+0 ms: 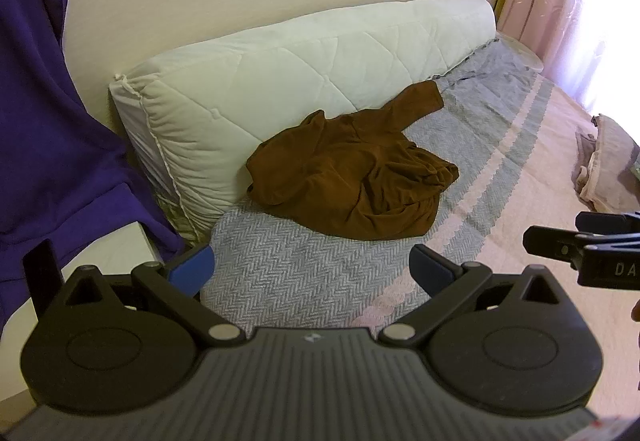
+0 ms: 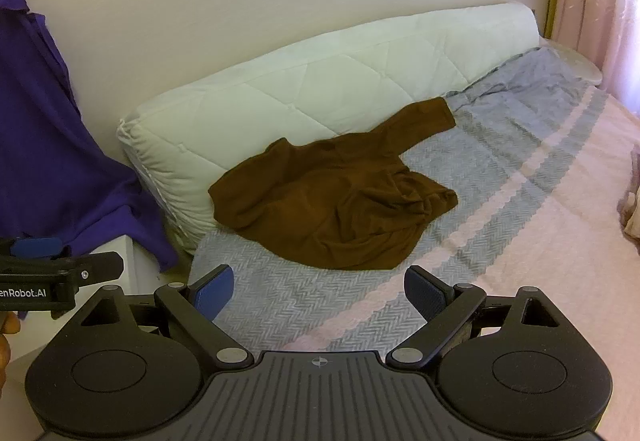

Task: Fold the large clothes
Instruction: 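Move both grippers toward the crumpled brown shirt on the bed, then grasp the brown shirt with both grippers and lift it off the bed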

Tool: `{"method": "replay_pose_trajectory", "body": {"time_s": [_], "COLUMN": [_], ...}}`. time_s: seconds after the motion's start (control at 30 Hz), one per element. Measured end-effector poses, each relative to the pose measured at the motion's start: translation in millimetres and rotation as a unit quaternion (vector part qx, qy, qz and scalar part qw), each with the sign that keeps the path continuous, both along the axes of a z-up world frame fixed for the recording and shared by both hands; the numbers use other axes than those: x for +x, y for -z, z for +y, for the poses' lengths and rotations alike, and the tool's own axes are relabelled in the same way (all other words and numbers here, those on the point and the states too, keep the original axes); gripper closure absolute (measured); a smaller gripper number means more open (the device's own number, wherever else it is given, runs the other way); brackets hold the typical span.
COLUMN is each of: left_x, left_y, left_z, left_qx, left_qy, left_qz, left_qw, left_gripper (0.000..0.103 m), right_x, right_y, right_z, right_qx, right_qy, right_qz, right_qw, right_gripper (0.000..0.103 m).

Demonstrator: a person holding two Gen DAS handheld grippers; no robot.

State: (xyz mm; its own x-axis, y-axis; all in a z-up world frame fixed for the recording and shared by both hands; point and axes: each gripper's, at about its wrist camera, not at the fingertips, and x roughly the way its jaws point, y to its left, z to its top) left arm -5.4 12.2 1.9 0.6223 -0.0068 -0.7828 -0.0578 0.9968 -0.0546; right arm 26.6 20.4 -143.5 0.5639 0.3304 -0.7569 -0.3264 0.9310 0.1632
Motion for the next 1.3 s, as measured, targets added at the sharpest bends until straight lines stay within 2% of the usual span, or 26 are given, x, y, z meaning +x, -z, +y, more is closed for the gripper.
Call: {"method": "replay_pose_trajectory", "body": {"time_s": [0.5, 0.67, 0.77, 0.97, 1.07, 1.2, 1.3], "left_x": [1.5, 6.0, 13.9, 66.3, 107.0, 166.2, 205.7], "left_y": [7.8, 17.2, 25.2, 57.7, 81.9, 123.8, 159.8], "left_z": [-9.8, -9.8, -9.6, 4.9, 17.2, 33.5, 46.9], "left_qx": [0.008, 0.015, 0.04, 0.077, 0.072, 0.079, 0.081], "left_qy": [-0.036, -0.048, -0.035, 0.027, 0.063, 0.086, 0.096], "left_qz": [0.009, 0.012, 0.009, 0.012, 0.013, 0.019, 0.031], "left_qw": [0.9993, 0.9986, 0.9985, 0.9966, 0.9953, 0.993, 0.9915], "left_gripper": [0.001, 0.001, 0.001, 0.001, 0.001, 0.003, 0.009], "right_x": [15.8, 26.9, 37.7, 68.7, 93.5, 143.4, 187.5], "right_y": [16.3, 26.6, 35.3, 61.1, 74.9, 98.5, 125.3], "right_z": [-16.8, -29.4, -32.2, -21.1, -6.0, 23.2, 51.8], "right_qx": [0.0, -0.006, -0.018, -0.051, -0.073, -0.089, -0.119], "right_qy": [-0.029, -0.054, -0.076, -0.124, -0.153, -0.189, -0.229], "right_qz": [0.014, 0.0, -0.013, -0.04, -0.053, -0.051, -0.061], "right_qw": [0.999, 0.999, 0.997, 0.99, 0.984, 0.977, 0.964], "right_gripper": [0.013, 0.013, 0.013, 0.013, 0.013, 0.014, 0.014]}}
